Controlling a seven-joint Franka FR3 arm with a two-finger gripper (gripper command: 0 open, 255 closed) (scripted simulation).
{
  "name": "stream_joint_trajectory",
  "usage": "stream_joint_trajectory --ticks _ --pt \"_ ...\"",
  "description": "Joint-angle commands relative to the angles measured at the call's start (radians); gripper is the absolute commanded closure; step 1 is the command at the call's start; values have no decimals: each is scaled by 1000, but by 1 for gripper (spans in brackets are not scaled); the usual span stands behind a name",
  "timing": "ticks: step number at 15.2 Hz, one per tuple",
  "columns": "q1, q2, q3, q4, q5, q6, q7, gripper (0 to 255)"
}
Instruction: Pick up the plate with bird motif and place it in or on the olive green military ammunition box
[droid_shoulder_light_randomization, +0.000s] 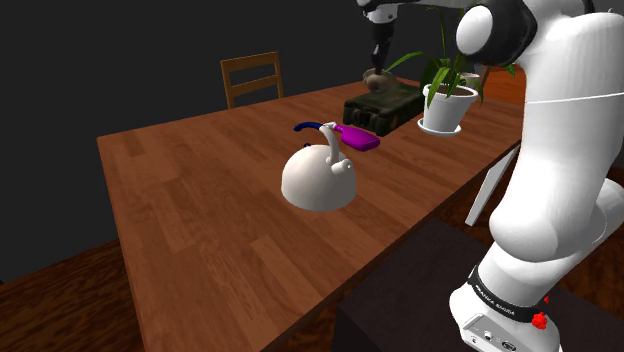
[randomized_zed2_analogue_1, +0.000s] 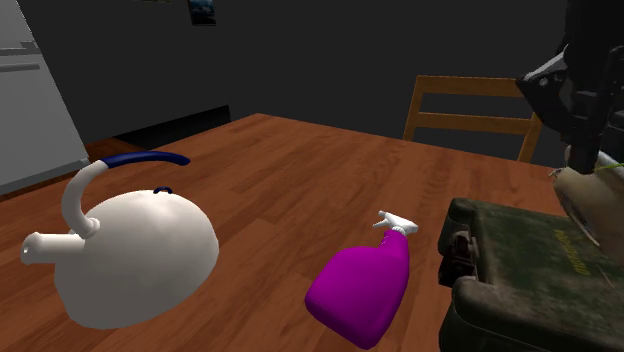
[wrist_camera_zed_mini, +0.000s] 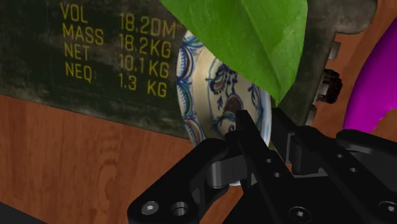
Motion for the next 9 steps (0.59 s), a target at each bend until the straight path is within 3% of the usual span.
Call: stream_joint_trajectory --ticks 1,6,9 --pt "-33 32 -10 54 14 -14 -44 255" --pt "-136 187 -28 302 61 -91 -158 255" --pt "-130 155 -27 208 55 -29 -149 255"
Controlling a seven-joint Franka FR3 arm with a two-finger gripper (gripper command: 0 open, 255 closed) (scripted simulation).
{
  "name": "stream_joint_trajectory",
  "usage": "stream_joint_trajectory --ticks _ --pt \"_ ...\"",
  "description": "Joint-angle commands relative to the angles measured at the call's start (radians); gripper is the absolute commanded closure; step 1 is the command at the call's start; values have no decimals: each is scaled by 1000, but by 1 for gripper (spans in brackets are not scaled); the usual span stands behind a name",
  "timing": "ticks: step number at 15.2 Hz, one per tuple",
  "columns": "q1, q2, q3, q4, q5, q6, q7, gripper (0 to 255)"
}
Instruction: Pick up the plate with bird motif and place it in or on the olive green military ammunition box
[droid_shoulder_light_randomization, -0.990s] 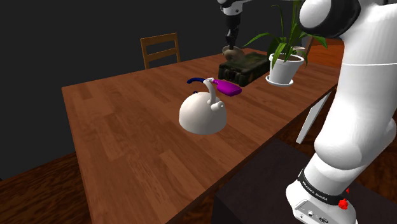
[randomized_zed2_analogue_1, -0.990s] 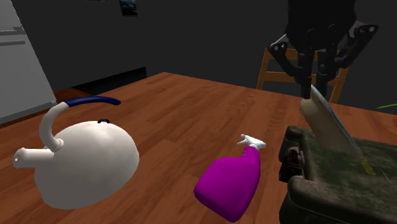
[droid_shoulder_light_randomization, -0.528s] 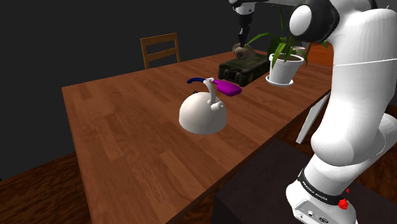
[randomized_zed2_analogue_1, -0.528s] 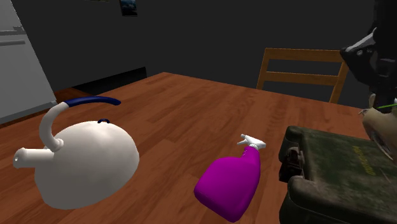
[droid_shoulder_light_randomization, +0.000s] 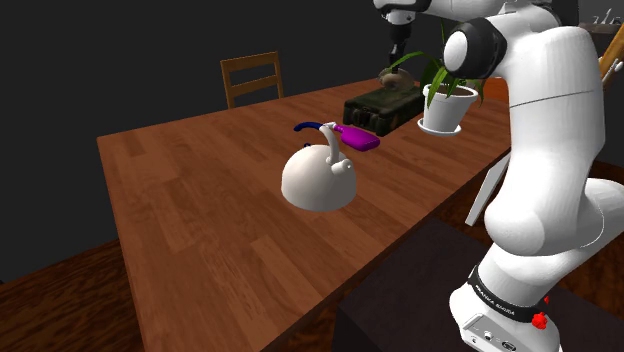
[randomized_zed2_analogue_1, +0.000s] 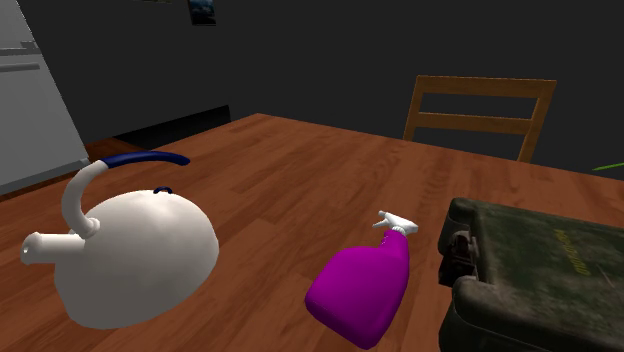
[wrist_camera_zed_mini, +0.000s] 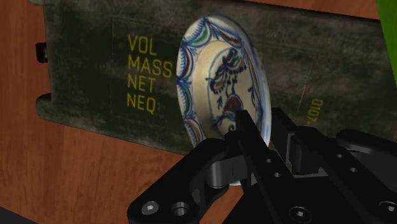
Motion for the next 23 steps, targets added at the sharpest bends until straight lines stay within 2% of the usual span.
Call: stream_joint_trajectory --ticks 1,13,21,22,23 --pt "2 -14 0 -50 -2 37 3 255" --pt "13 -63 1 -291 -15 227 29 255" --pt "13 -64 1 -301 -15 236 31 255" --pt "13 -69 1 -306 -16 237 31 0" --pt "15 -66 2 -299 -16 233 32 0"
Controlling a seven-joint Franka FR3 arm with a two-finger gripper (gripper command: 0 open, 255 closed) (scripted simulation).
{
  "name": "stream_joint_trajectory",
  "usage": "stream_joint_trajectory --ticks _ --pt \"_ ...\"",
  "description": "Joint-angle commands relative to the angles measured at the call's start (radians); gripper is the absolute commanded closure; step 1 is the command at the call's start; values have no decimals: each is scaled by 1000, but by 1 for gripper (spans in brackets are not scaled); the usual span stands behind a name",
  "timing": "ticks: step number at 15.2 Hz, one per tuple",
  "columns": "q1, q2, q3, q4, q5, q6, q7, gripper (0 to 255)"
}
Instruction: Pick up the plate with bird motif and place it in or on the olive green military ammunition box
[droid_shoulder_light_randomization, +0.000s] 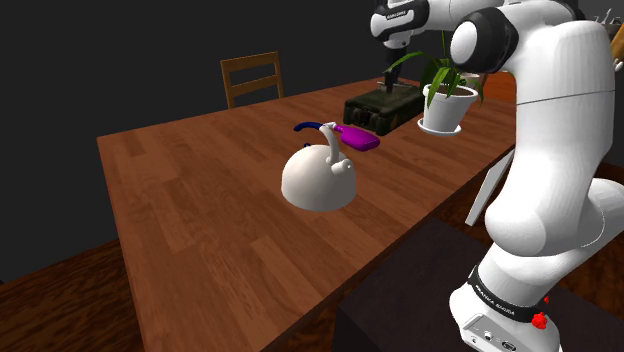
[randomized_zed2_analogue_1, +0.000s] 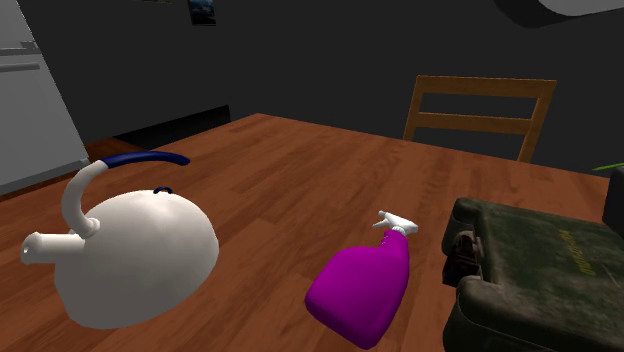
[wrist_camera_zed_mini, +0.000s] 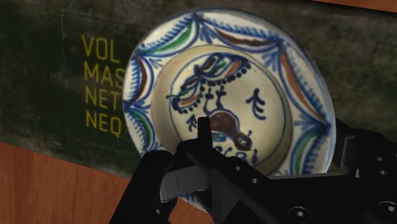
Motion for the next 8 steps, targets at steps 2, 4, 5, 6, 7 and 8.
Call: stream_joint_trajectory --ticks 2,4,5,6,7,8 --pt "0 6 0 4 1 -2 0 0" --pt "-1 2 0 -5 0 2 -1 0" --pt "1 -4 0 19 0 -28 -1 0" --pt "4 -7 0 47 -1 -59 -2 0" --pt "6 -9 1 77 -1 -91 -3 0" --pt "7 -9 1 103 0 -118 -3 0"
